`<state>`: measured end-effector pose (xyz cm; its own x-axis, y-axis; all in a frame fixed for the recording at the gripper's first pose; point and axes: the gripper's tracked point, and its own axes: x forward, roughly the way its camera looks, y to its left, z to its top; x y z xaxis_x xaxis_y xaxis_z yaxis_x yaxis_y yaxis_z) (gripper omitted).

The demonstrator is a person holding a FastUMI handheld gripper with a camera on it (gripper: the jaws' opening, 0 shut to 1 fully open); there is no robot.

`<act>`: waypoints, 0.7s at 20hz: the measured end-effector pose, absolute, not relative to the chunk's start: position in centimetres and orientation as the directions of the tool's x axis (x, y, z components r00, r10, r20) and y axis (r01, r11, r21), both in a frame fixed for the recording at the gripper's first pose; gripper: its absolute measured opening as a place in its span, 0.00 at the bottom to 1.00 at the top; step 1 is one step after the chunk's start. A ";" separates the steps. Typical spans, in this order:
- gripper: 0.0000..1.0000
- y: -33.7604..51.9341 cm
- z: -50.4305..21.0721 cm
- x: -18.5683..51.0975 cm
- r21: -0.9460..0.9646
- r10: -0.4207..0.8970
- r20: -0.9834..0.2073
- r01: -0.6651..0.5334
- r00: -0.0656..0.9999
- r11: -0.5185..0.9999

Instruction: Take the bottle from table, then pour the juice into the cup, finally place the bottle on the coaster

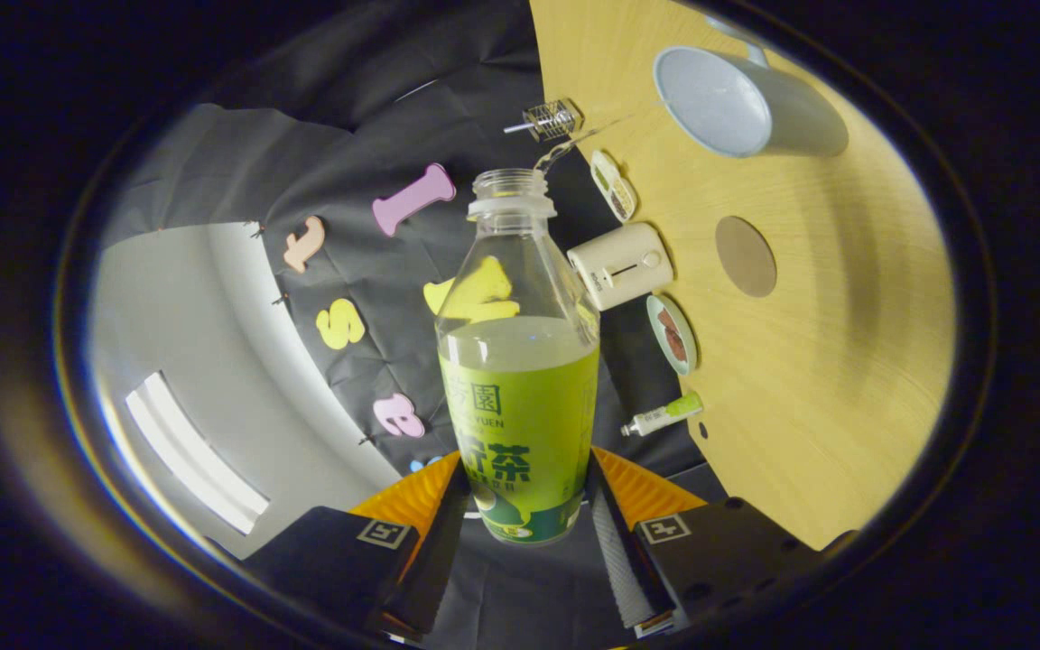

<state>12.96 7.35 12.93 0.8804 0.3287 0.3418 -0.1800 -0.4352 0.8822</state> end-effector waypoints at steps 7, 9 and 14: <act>0.76 7.0 14.3 12.8 0.856 0.307 0.367 -0.190 0.878 -0.481; 0.77 6.7 14.7 12.6 0.849 0.299 0.374 -0.195 0.878 -0.491; 0.76 6.4 15.2 12.8 0.836 0.284 0.381 -0.197 0.880 -0.512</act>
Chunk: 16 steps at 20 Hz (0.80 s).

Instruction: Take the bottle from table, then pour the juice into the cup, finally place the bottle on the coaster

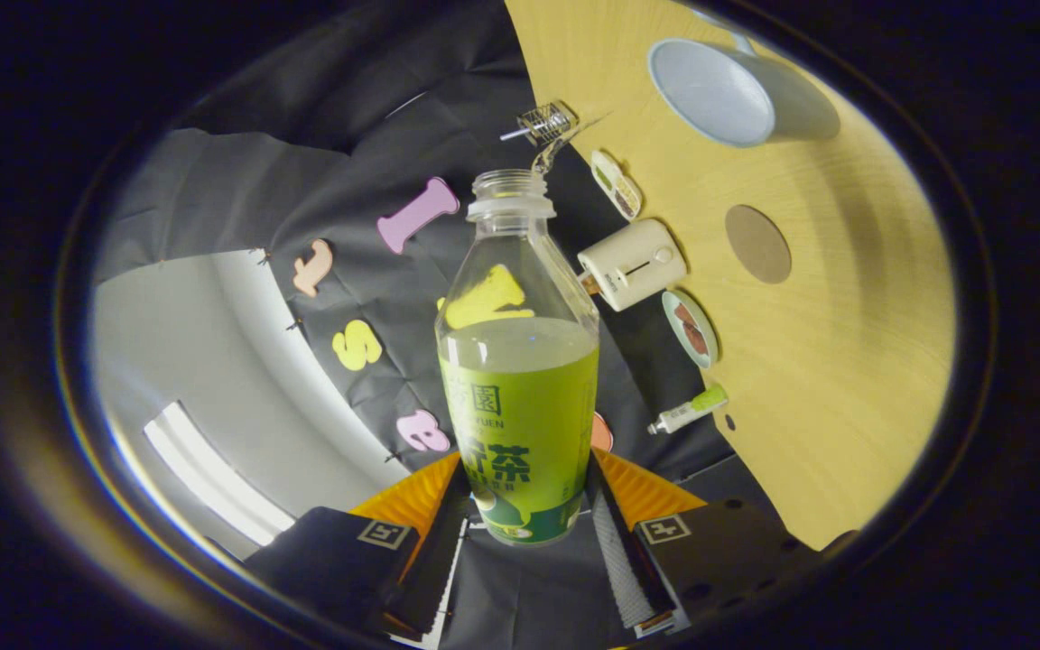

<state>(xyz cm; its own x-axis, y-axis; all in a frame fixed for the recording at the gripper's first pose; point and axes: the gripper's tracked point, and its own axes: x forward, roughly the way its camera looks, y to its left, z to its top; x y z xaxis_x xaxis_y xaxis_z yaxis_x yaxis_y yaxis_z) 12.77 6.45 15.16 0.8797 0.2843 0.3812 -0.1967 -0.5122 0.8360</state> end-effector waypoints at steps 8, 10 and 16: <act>0.77 6.2 15.7 12.6 0.812 0.267 0.390 -0.192 0.881 -0.551; 0.76 5.8 15.8 12.6 0.807 0.258 0.390 -0.193 0.884 -0.558; 0.77 5.1 16.1 12.8 0.790 0.239 0.395 -0.195 0.887 -0.581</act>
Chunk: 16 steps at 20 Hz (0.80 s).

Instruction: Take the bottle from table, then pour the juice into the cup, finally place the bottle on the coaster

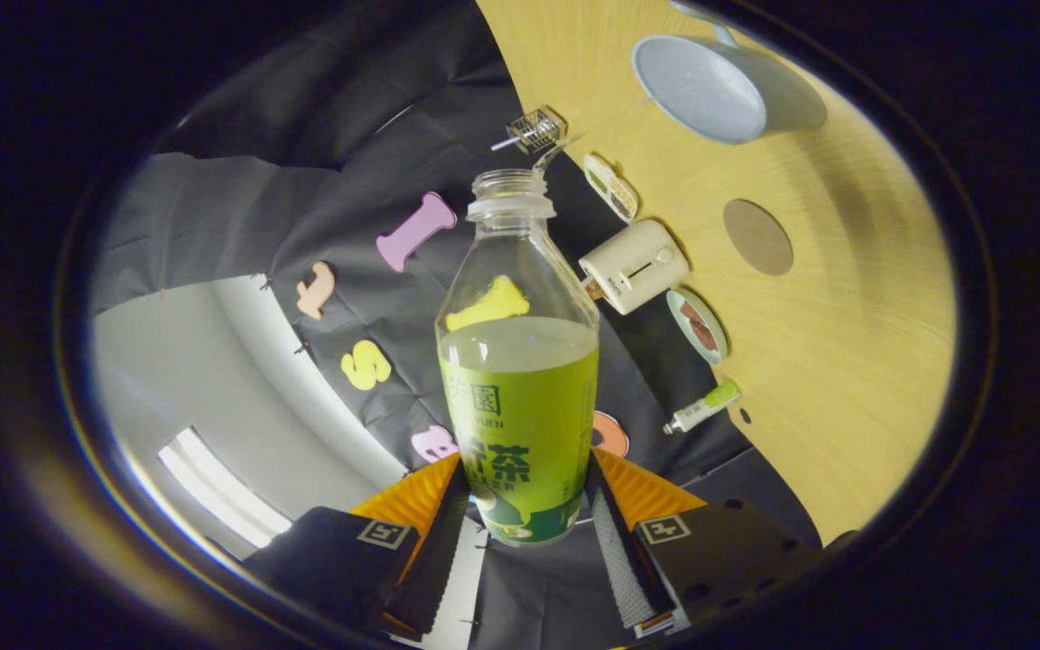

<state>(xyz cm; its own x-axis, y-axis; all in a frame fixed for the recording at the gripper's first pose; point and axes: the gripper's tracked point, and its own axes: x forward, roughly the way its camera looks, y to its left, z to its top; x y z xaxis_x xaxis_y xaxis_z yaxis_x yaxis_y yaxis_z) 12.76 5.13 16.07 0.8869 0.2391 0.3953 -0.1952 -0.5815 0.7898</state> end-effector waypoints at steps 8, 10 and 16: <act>0.77 5.0 16.7 12.6 0.773 0.231 0.411 -0.203 0.882 -0.601; 0.77 5.0 16.7 12.6 0.772 0.228 0.412 -0.204 0.882 -0.602; 0.77 4.9 16.9 12.5 0.769 0.226 0.414 -0.206 0.882 -0.605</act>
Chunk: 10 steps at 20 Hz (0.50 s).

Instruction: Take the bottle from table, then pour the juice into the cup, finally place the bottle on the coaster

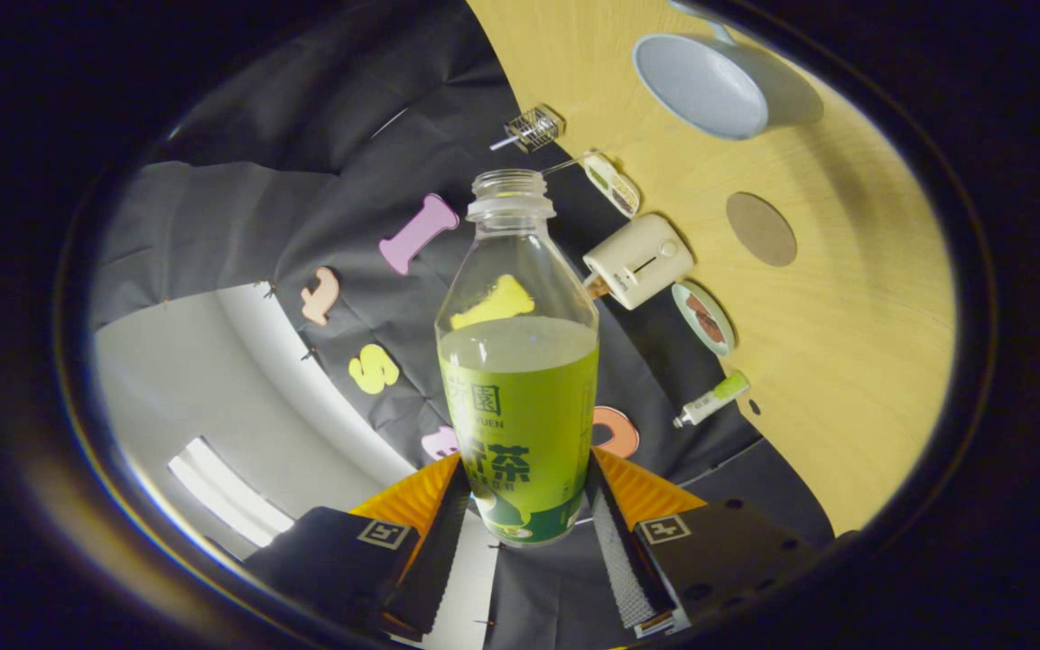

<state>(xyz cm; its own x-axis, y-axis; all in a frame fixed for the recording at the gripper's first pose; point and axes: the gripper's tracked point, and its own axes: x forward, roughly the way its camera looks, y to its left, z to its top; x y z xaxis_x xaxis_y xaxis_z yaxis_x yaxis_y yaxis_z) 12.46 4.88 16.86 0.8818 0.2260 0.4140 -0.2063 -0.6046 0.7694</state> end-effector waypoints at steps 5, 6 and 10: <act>0.77 4.8 17.1 12.4 0.764 0.217 0.423 -0.218 0.880 -0.607; 0.77 4.9 17.1 12.4 0.765 0.219 0.424 -0.219 0.879 -0.606; 0.77 4.9 17.3 12.3 0.774 0.214 0.430 -0.236 0.877 -0.587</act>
